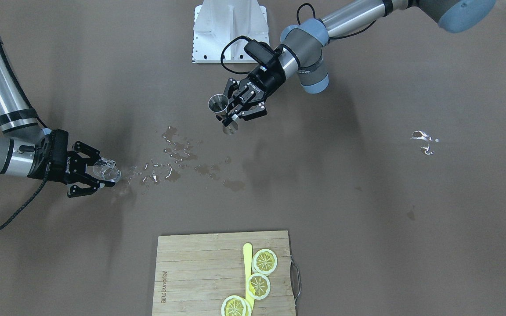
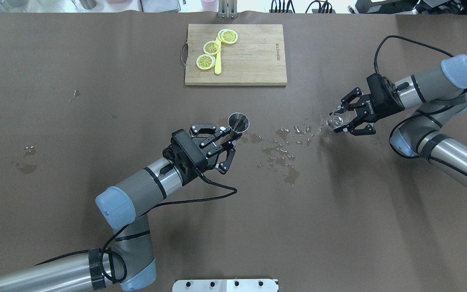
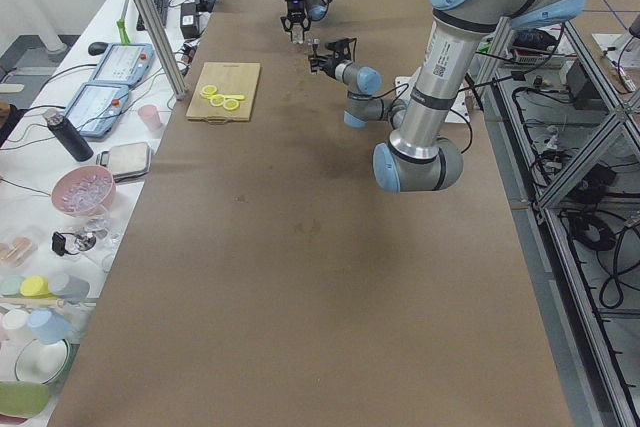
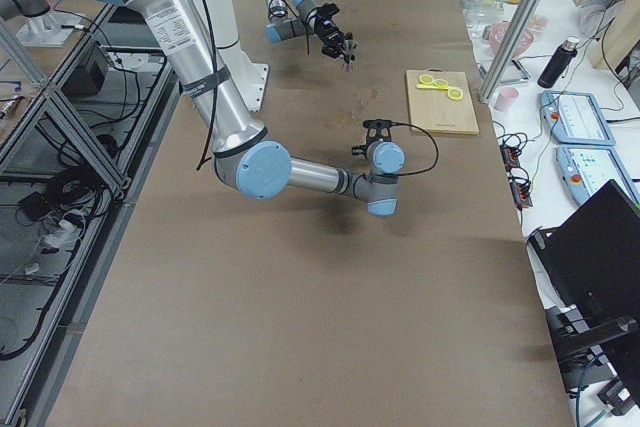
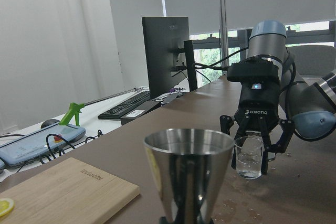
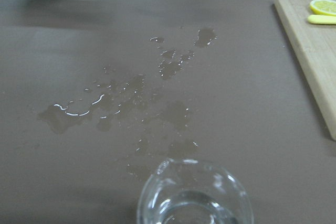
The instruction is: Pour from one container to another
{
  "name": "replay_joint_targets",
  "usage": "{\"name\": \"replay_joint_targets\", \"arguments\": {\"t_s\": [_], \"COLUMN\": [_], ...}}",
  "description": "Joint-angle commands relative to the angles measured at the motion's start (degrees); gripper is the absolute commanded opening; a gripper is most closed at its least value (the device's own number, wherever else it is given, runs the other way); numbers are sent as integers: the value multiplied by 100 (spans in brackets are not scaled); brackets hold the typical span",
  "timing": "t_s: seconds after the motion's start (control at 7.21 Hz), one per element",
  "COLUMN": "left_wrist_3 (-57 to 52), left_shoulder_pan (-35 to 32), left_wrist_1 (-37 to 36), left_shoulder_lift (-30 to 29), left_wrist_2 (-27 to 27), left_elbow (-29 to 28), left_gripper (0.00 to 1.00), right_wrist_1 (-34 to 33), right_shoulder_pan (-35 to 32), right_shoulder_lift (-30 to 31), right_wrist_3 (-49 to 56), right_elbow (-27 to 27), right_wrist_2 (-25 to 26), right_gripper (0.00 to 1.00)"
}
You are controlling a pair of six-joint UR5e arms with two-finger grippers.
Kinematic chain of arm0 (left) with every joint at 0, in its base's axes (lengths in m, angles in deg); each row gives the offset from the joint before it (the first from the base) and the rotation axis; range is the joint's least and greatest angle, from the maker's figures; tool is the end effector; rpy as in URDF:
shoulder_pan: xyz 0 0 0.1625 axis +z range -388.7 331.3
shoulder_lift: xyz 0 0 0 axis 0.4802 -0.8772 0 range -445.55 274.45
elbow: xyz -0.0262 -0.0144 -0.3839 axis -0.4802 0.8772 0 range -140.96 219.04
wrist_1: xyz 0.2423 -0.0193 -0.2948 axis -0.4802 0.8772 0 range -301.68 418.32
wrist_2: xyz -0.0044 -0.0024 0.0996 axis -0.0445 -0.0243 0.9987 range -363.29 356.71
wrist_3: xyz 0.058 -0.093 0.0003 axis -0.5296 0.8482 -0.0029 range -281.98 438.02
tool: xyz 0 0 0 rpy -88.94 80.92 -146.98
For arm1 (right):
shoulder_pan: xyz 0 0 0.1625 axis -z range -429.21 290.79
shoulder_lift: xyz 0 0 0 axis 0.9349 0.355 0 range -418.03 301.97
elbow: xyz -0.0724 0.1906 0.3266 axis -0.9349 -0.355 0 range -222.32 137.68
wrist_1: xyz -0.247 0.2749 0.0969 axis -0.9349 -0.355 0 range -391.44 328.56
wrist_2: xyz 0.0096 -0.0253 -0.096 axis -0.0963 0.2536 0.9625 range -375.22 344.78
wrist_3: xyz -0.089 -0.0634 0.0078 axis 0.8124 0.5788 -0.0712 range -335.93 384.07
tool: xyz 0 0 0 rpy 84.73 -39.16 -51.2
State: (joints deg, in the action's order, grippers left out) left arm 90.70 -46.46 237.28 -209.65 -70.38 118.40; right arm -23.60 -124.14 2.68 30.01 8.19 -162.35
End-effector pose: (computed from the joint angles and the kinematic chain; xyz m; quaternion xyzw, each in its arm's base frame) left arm 0.5174 -0.3505 0.2081 0.6755 0.4684 0.1275 0.5550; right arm -0.3133 -0.5183 0.4644 0.5019 -0.4868 -0.5321 0.4775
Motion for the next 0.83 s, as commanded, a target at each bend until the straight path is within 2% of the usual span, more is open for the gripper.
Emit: {"name": "replay_joint_targets", "arguments": {"t_s": [0.0, 0.42, 0.69], "left_wrist_3": [-107, -108, -108], "left_shoulder_pan": [-16, -42, -42], "left_wrist_1": [7, 7, 7], "left_shoulder_lift": [0, 0, 0], "left_wrist_2": [-6, -23, -15], "left_elbow": [-17, -53, -53], "left_gripper": [0, 0, 0], "right_wrist_1": [-938, -2897, -4135], "right_shoulder_pan": [-340, -535, -414], "right_shoulder_lift": [99, 845, 952], "right_wrist_3": [73, 345, 451], "right_elbow": [816, 2836, 3830], "right_wrist_2": [-26, 244, 857], "right_gripper": [0, 0, 0]}}
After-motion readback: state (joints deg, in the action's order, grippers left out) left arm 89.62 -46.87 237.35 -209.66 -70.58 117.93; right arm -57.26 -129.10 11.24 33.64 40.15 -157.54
